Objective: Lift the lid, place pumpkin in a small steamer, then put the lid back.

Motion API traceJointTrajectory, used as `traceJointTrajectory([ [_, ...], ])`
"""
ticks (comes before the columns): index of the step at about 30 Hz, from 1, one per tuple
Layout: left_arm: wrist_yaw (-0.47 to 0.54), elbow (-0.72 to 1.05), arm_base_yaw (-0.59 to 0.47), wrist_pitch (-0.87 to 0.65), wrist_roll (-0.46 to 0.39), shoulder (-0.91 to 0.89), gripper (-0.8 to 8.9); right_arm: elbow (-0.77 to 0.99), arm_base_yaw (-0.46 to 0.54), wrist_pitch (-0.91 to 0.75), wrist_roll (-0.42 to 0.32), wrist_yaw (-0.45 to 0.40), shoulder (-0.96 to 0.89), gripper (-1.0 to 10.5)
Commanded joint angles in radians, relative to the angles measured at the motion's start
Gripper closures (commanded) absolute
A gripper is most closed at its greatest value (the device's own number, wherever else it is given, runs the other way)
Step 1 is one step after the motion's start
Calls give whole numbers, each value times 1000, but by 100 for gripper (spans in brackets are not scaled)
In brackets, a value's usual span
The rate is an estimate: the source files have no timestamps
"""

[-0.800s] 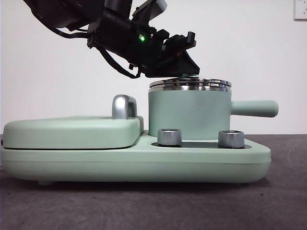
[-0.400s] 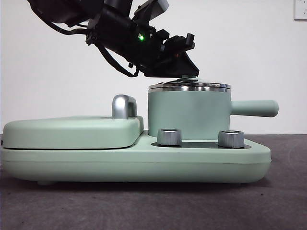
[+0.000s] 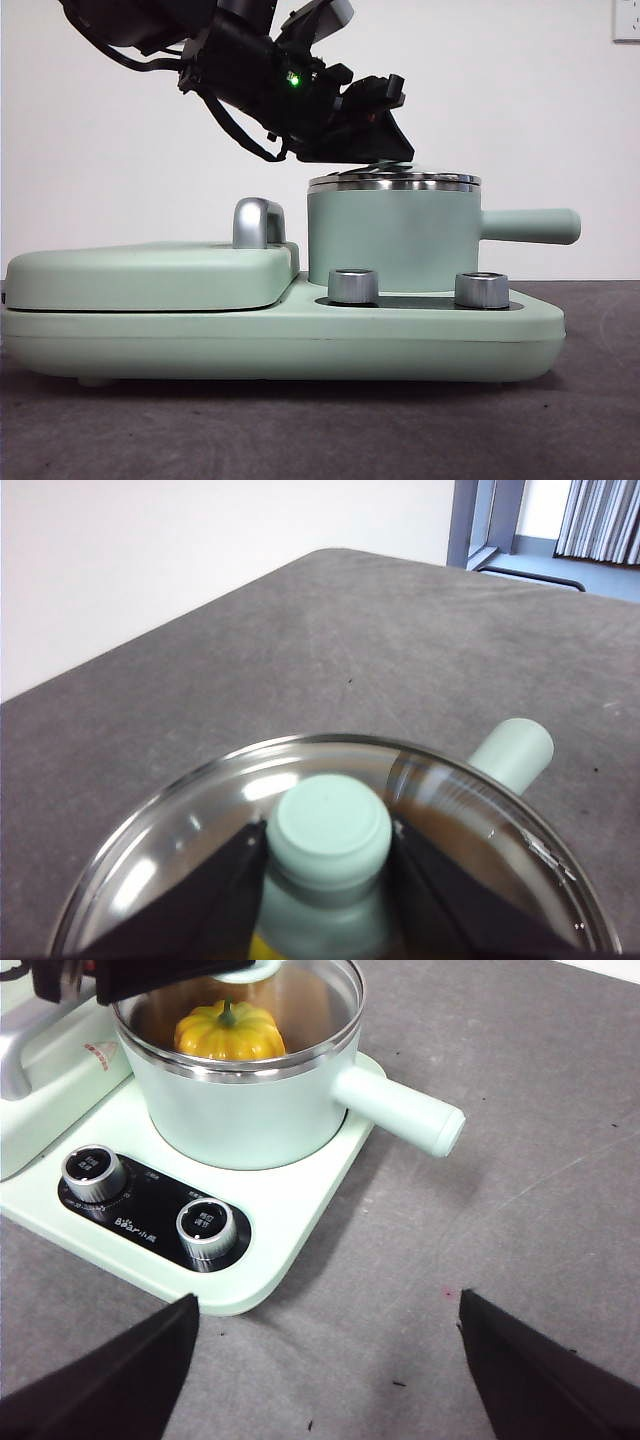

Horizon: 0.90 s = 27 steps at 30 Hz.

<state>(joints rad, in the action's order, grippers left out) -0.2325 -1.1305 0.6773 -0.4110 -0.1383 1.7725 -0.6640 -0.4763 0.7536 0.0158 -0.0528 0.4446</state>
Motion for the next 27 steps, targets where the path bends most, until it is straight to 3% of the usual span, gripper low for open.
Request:
traceJointTrajectory([
  [1, 3, -8, 6, -6, 55, 0, 586, -3, -6, -3, 10, 0, 5, 546],
  [5, 3, -8, 2, 29, 113, -53, 502, -3, -6, -2, 10, -1, 5, 546],
  [10, 3, -8, -14, 167, 175, -161, 500, -3, -6, -4, 10, 0, 5, 546],
  [22, 3, -2, -151, 808, 264, -447, 503, -3, -6, -17, 10, 92, 30, 546],
  [27, 4, 106, -191, 883, 275, -573, 503, -3, -6, -69, 2, 138, 119, 546],
])
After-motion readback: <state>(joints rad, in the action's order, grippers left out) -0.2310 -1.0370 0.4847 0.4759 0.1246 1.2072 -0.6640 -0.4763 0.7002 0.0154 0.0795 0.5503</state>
